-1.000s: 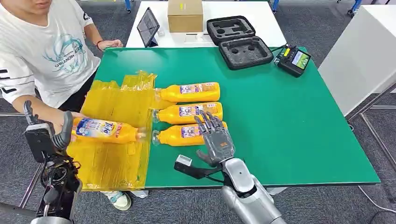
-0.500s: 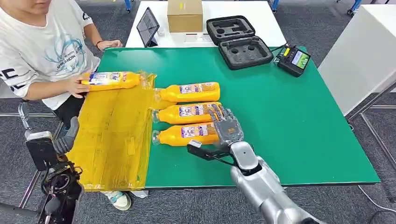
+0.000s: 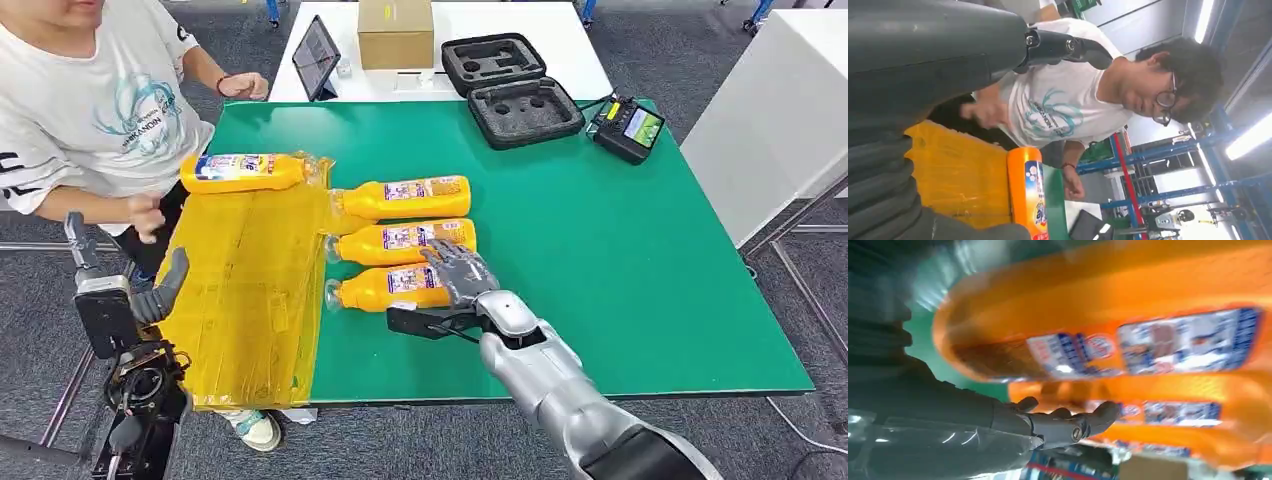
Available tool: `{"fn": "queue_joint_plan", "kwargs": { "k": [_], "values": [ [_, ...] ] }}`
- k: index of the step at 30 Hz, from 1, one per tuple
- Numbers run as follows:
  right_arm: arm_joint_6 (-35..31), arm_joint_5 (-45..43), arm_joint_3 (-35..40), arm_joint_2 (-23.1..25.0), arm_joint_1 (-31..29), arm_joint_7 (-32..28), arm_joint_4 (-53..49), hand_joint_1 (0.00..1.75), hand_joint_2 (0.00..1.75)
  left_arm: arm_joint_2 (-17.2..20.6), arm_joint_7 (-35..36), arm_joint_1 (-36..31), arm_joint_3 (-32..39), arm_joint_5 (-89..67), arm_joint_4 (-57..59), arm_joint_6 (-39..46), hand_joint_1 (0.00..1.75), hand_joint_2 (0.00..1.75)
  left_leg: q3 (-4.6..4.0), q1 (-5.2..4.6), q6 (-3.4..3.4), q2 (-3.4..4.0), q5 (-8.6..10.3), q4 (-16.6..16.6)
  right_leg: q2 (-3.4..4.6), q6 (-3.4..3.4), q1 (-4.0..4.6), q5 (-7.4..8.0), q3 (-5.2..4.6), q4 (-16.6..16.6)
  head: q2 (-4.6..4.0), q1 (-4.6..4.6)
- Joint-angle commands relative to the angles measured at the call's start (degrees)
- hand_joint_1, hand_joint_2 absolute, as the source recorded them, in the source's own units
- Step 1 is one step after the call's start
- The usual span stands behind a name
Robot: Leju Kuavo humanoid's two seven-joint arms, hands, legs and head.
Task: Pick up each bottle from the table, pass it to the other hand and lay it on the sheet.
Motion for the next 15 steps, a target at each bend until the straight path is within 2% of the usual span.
{"fn": "queue_joint_plan", "kwargs": {
  "k": [1, 2, 12, 15],
  "values": [
    [3.2, -1.5, -1.4, 3.7, -5.6, -1.5, 10.7, 0.00, 1.75, -0.9, 0.3, -4.1, -0.6, 0.6, 6.4, -0.5, 0.00, 1.75, 0.06, 0.00, -0.04, -0.07, -0.02, 0.0, -0.04, -0.03, 0.00, -0.04, 0.07, 0.0, 0.00, 0.00],
    [3.4, -1.0, -0.8, 3.7, -5.7, -1.5, 11.0, 0.00, 1.75, -1.0, 0.3, -4.1, -0.5, 0.6, 6.5, -0.4, 0.00, 1.75, 0.23, 0.07, -0.10, -0.13, -0.12, 0.0, -0.03, -0.09, 0.06, -0.14, 0.26, 0.0, 0.00, 0.00],
    [4.2, -1.6, -1.0, 4.0, -5.8, -1.7, 11.3, 0.00, 1.75, -0.9, 0.3, -4.0, -0.3, 0.9, 6.4, -0.6, 0.00, 1.75, 0.02, 0.01, -0.03, -0.06, -0.02, 0.0, -0.03, -0.03, 0.01, -0.04, 0.04, 0.0, 0.00, 0.00],
    [7.3, -1.6, -0.3, 4.1, -6.3, -0.9, 12.7, 0.00, 1.75, -0.8, 0.3, -4.2, 0.1, 1.4, 6.9, -1.0, 0.00, 1.75, 0.12, 0.04, -0.07, -0.12, -0.07, 0.0, -0.05, -0.06, 0.03, -0.09, 0.15, 0.0, 0.00, 0.00]
  ]
}}
